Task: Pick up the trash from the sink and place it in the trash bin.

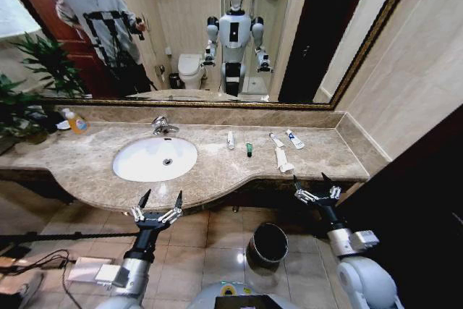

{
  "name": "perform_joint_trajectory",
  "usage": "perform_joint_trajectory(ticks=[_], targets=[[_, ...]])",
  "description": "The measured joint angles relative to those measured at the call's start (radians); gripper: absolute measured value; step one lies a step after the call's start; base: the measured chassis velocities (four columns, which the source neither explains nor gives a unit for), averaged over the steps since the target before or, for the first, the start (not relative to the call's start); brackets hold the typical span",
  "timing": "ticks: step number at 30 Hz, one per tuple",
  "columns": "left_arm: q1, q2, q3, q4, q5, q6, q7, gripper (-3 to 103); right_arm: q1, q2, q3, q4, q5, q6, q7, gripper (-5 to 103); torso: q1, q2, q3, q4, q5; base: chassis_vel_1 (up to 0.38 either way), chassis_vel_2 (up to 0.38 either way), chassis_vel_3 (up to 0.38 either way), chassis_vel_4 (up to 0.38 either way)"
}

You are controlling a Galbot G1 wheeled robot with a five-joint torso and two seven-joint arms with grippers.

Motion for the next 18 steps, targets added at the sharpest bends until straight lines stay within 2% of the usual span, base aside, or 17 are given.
perform_joint_trajectory(ticks=[5, 9, 18], targets=[[0.0, 0.0, 0.0, 0.0, 0.0, 0.0, 0.0, 100, -0.001, 0.004, -0.011, -0.013, 0.005, 0.0, 0.004, 100, 0.0, 0.0, 0.0, -0.0001, 0.0, 0.0, 0.0, 0.0, 0.0], [0.0, 0.0, 0.0, 0.0, 0.0, 0.0, 0.0, 100, 0.046, 0.006, -0.061, -0.051, -0.019, -0.016, 0.005, 100, 0.0, 0.0, 0.0, 0.0, 0.0001, 0.0, 0.0, 0.0, 0.0], [0.0, 0.0, 0.0, 0.0, 0.0, 0.0, 0.0, 100, 0.197, -0.059, -0.109, -0.182, -0.022, -0.093, 0.022, 100, 0.0, 0.0, 0.0, 0.0, 0.0, 0.0, 0.0, 0.0, 0.0]])
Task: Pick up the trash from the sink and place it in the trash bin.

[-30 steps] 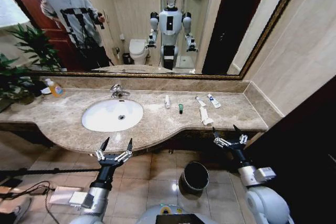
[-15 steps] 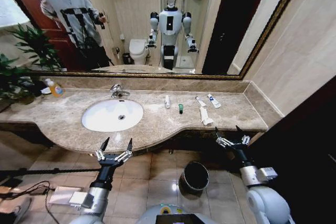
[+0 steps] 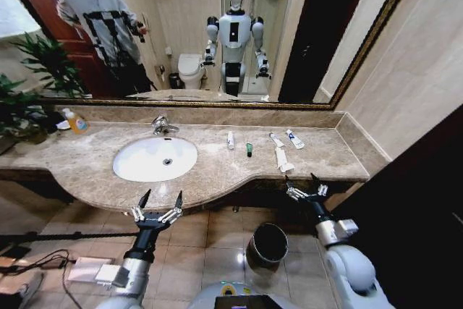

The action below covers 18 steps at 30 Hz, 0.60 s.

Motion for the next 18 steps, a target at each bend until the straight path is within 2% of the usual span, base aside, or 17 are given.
perform_joint_trajectory(ticks=[5, 9, 11, 18], targets=[[0.0, 0.0, 0.0, 0.0, 0.0, 0.0, 0.0, 100, 0.065, -0.018, -0.03, -0.053, 0.012, -0.069, 0.056, 100, 0.0, 0.0, 0.0, 0.0, 0.0, 0.0, 0.0, 0.0, 0.0], [0.0, 0.0, 0.0, 0.0, 0.0, 0.0, 0.0, 100, 0.103, -0.031, -0.06, -0.081, 0.052, -0.116, 0.085, 100, 0.0, 0.0, 0.0, 0.0, 0.0, 0.0, 0.0, 0.0, 0.0], [0.0, 0.0, 0.0, 0.0, 0.0, 0.0, 0.0, 100, 0.137, -0.037, -0.086, -0.1, 0.103, -0.153, 0.124, 100, 0.0, 0.0, 0.0, 0.0, 0.0, 0.0, 0.0, 0.0, 0.0], [0.0, 0.0, 0.0, 0.0, 0.0, 0.0, 0.0, 100, 0.233, -0.035, -0.13, -0.151, 0.152, -0.213, 0.186, 100, 0.0, 0.0, 0.0, 0.0001, -0.0001, 0.0, 0.0, 0.0, 0.0]])
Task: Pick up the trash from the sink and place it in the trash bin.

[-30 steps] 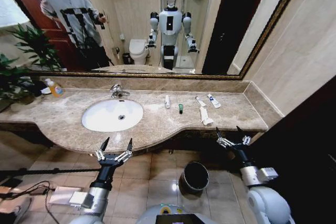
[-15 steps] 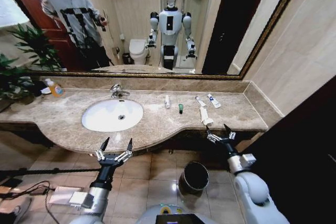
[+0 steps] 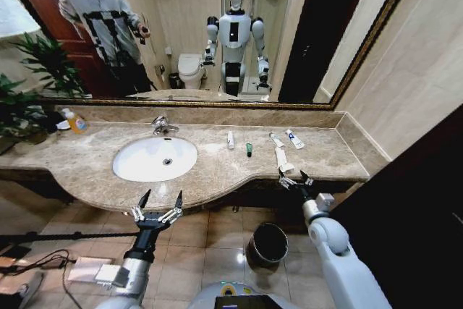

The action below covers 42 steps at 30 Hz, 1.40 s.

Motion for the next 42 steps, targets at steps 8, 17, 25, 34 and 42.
perform_joint_trajectory(ticks=[8, 17, 25, 34, 42], targets=[[0.0, 0.0, 0.0, 0.0, 0.0, 0.0, 0.0, 100, 0.056, 0.005, -0.017, -0.064, -0.007, -0.01, 0.004, 101, 0.0, 0.0, 0.0, 0.0, 0.0, 0.0, 0.0, 0.0, 0.0], [0.0, 0.0, 0.0, 0.0, 0.0, 0.0, 0.0, 100, 0.071, -0.001, -0.013, -0.099, -0.009, -0.001, -0.009, 83, 0.0, 0.0, 0.0, -0.0001, 0.0, 0.0, 0.0, 0.0, 0.0], [0.0, 0.0, 0.0, 0.0, 0.0, 0.0, 0.0, 100, 0.073, -0.007, -0.015, -0.105, -0.012, 0.002, -0.027, 59, 0.0, 0.0, 0.0, -0.0001, 0.0, 0.0, 0.0, 0.0, 0.0], [0.0, 0.0, 0.0, 0.0, 0.0, 0.0, 0.0, 100, 0.084, -0.005, -0.018, -0.109, -0.015, 0.001, -0.031, 35, 0.0, 0.0, 0.0, -0.0001, 0.0, 0.0, 0.0, 0.0, 0.0], [0.0, 0.0, 0.0, 0.0, 0.0, 0.0, 0.0, 100, 0.08, -0.003, -0.016, -0.109, -0.015, 0.003, -0.036, 12, 0.0, 0.0, 0.0, -0.0001, 0.0, 0.0, 0.0, 0.0, 0.0]])
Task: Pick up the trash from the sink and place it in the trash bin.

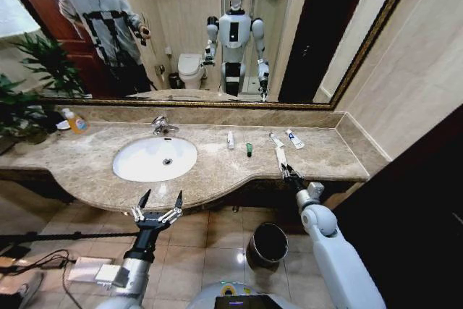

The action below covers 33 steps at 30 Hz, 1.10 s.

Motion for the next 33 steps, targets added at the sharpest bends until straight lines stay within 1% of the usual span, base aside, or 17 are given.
perform_joint_trajectory(ticks=[2, 3, 4, 12, 16, 18, 20, 23, 24, 26, 27, 29, 30, 31, 33], targets=[[0.0, 0.0, 0.0, 0.0, 0.0, 0.0, 0.0, 100, -0.005, 0.001, 0.001, 0.003, 0.0, 0.002, -0.001, 4, 0.0, 0.0, 0.0, 0.0, 0.0, 0.0, 0.0, 0.0, 0.0], [0.0, 0.0, 0.0, 0.0, 0.0, 0.0, 0.0, 100, -0.005, 0.001, 0.001, 0.003, 0.0, 0.002, -0.001, 4, 0.0, 0.0, 0.0, 0.0, 0.0, 0.0, 0.0, 0.0, 0.0], [0.0, 0.0, 0.0, 0.0, 0.0, 0.0, 0.0, 100, -0.007, 0.001, 0.002, 0.006, 0.0, 0.002, -0.001, 1, 0.0, 0.0, 0.0, 0.0, 0.0001, 0.0, 0.0, 0.0, 0.0], [0.0, 0.0, 0.0, 0.0, 0.0, 0.0, 0.0, 100, -0.037, -0.002, 0.025, 0.053, 0.01, 0.004, -0.005, 0, 0.0, 0.0, 0.0, 0.0, 0.0001, 0.0, 0.0, 0.0, 0.0], [0.0, 0.0, 0.0, 0.0, 0.0, 0.0, 0.0, 100, -0.09, -0.01, 0.059, 0.122, 0.031, 0.011, -0.014, 0, 0.0, 0.0, 0.0, 0.0001, 0.0, 0.0, 0.0, 0.0, 0.0], [0.0, 0.0, 0.0, 0.0, 0.0, 0.0, 0.0, 100, -0.145, -0.016, 0.086, 0.17, 0.048, 0.032, -0.025, 0, 0.0, 0.0, 0.0, 0.0, 0.0, 0.0, 0.0, 0.0, 0.0], [0.0, 0.0, 0.0, 0.0, 0.0, 0.0, 0.0, 100, -0.159, -0.016, 0.093, 0.18, 0.052, 0.037, -0.03, 0, 0.0, 0.0, 0.0, 0.0001, 0.0, 0.0, 0.0, 0.0, 0.0], [0.0, 0.0, 0.0, 0.0, 0.0, 0.0, 0.0, 100, -0.25, -0.01, 0.138, 0.225, 0.068, 0.092, -0.059, 0, 0.0, 0.0, 0.0, -0.0001, 0.0, 0.0, 0.0, 0.0, 0.0], [0.0, 0.0, 0.0, 0.0, 0.0, 0.0, 0.0, 100, -0.25, -0.01, 0.138, 0.225, 0.068, 0.092, -0.059, 0, 0.0, 0.0, 0.0, -0.0001, 0.0, 0.0, 0.0, 0.0, 0.0], [0.0, 0.0, 0.0, 0.0, 0.0, 0.0, 0.0, 100, -0.294, -0.007, 0.157, 0.226, 0.076, 0.169, -0.084, 0, 0.0, 0.0, 0.0, 0.0, 0.0, 0.0, 0.0, 0.0, 0.0], [0.0, 0.0, 0.0, 0.0, 0.0, 0.0, 0.0, 100, -0.294, -0.007, 0.157, 0.226, 0.076, 0.169, -0.084, 0, 0.0, 0.0, 0.0, 0.0, 0.0, 0.0, 0.0, 0.0, 0.0], [0.0, 0.0, 0.0, 0.0, 0.0, 0.0, 0.0, 100, -0.342, 0.006, 0.167, 0.225, 0.08, 0.219, -0.099, 0, 0.0, 0.0, 0.0, 0.0001, 0.0001, 0.0, 0.0, 0.0, 0.0], [0.0, 0.0, 0.0, 0.0, 0.0, 0.0, 0.0, 100, -0.372, 0.015, 0.172, 0.226, 0.082, 0.234, -0.109, 0, 0.0, 0.0, 0.0, 0.0001, 0.0002, 0.0, 0.0, 0.0, 0.0], [0.0, 0.0, 0.0, 0.0, 0.0, 0.0, 0.0, 100, -0.372, 0.015, 0.172, 0.226, 0.082, 0.234, -0.109, 0, 0.0, 0.0, 0.0, 0.0001, 0.0002, 0.0, 0.0, 0.0, 0.0], [0.0, 0.0, 0.0, 0.0, 0.0, 0.0, 0.0, 100, -0.427, 0.035, 0.179, 0.226, 0.085, 0.266, -0.124, 0, 0.0, 0.0, 0.0, -0.0001, 0.0, 0.0, 0.0, 0.0, 0.0]])
